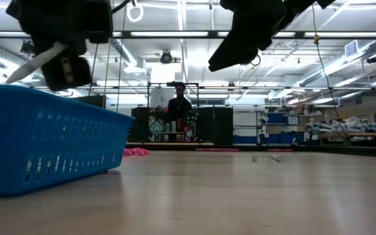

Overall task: Sort crayons
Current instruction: Put the white crayon into the left blue bin

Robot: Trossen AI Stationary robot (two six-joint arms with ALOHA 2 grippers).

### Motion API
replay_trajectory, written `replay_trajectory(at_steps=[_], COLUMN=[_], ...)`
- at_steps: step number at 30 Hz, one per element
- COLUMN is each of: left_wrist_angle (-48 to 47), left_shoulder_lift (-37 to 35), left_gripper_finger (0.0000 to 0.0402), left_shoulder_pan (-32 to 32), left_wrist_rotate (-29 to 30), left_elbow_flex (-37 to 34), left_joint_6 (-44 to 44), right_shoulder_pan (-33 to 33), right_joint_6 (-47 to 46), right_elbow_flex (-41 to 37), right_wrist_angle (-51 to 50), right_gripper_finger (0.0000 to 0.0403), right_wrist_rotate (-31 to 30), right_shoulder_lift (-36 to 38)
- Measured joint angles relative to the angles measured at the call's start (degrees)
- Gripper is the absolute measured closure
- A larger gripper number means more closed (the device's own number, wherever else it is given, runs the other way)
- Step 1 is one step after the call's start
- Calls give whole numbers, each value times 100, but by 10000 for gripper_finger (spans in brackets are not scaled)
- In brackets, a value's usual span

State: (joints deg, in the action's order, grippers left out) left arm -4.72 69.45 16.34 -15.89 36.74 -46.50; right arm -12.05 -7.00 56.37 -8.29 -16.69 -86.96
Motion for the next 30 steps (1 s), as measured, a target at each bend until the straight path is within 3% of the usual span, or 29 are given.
replay_trajectory(at_steps=[6, 18, 30], left_wrist_angle=[-408, -251, -420], left_shoulder_lift=[5, 690, 1050], left_gripper_finger=[359, 359, 345], left_shoulder_pan=[246, 418, 453], left_wrist_rotate=[276, 377, 586], left_elbow_flex=[2, 5, 417], left_joint_6=[-514, -1102, -484], right_shoulder_pan=[7, 4, 0], right_joint_6=[6, 112, 98], right_elbow_flex=[-192, -250, -250], right_wrist_angle=[188, 500, 495], right_gripper_finger=[225, 226, 226], right_wrist_rotate=[-19, 81, 132], right_shoulder_lift=[-4, -7, -7])
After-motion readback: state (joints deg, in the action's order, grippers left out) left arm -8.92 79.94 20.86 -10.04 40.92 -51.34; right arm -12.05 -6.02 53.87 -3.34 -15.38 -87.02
